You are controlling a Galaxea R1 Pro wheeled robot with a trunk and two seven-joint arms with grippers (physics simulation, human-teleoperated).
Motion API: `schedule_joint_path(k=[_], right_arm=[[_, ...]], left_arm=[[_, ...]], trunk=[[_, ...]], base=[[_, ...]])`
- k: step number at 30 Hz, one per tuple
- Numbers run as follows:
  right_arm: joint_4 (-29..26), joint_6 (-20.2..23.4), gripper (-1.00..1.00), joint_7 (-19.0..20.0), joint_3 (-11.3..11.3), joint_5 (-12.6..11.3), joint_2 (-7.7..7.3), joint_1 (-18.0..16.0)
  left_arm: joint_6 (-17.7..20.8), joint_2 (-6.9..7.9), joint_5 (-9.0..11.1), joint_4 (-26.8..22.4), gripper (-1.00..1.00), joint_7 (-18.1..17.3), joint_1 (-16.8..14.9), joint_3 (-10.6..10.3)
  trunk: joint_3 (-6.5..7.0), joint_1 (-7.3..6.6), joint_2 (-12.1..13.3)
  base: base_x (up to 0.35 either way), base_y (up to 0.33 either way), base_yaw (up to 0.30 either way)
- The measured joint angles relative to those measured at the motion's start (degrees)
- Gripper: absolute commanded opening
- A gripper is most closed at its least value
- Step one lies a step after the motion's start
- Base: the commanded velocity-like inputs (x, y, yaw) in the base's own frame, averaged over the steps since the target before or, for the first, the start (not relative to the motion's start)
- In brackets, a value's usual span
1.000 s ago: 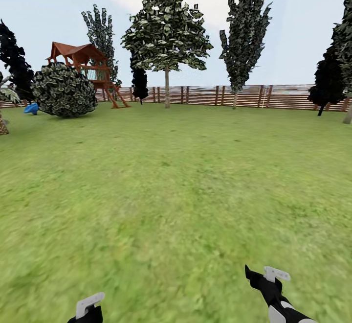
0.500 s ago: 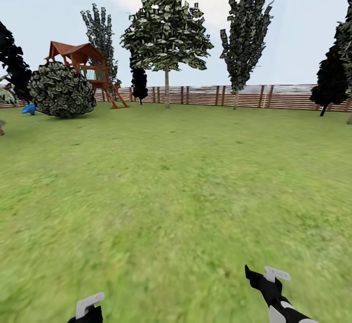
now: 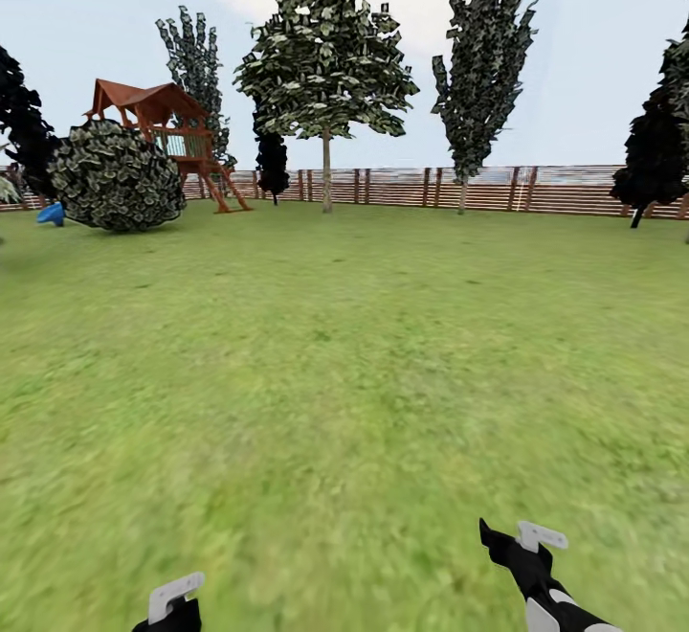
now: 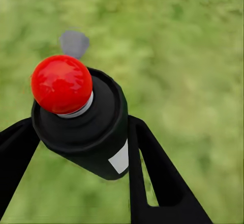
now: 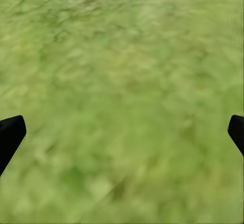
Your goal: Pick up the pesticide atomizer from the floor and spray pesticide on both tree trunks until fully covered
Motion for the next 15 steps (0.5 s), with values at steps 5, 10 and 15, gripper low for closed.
schedule_joint_path(k=[5, 10, 15], right_arm=[[0.0, 0.0, 1.0, 0.0, 0.0, 0.0, 0.0, 0.0], [0.0, 0.0, 1.0, 0.0, 0.0, 0.0, 0.0, 0.0], [0.0, 0.0, 1.0, 0.0, 0.0, 0.0, 0.0, 0.0]], left_arm=[[0.0, -0.08, 0.0, 0.0, -1.0, 0.0, 0.0, 0.0], [0.0, -0.09, 0.0, 0.0, -1.0, 0.0, 0.0, 0.0], [0.0, -0.09, 0.0, 0.0, -1.0, 0.0, 0.0, 0.0]], trunk=[[0.0, 0.0, 0.0], [0.0, 0.0, 0.0], [0.0, 0.0, 0.0]], base=[[0.329, 0.0, 0.0], [0.329, 0.0, 0.0], [0.329, 0.0, 0.0]])
